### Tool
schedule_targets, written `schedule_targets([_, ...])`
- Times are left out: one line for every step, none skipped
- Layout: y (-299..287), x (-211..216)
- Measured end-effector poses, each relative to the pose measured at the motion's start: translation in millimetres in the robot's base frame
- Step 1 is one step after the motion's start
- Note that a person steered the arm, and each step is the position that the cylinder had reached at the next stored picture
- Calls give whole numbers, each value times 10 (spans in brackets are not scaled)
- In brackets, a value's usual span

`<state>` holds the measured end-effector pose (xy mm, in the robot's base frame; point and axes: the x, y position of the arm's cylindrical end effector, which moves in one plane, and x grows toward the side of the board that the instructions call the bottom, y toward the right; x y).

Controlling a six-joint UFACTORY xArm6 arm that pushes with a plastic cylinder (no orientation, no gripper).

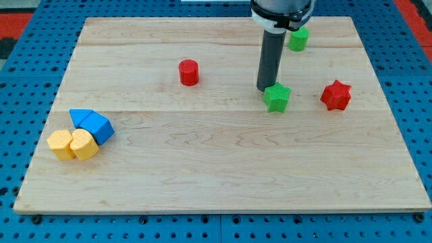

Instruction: Slightly move the green star towards the top

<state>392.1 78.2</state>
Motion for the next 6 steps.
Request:
schedule_targets([-527, 86])
schedule_targets([-723, 489])
schedule_targets([-121, 688])
schedule_targets([61, 632])
schedule_targets([87, 393])
schedule_targets([85, 481])
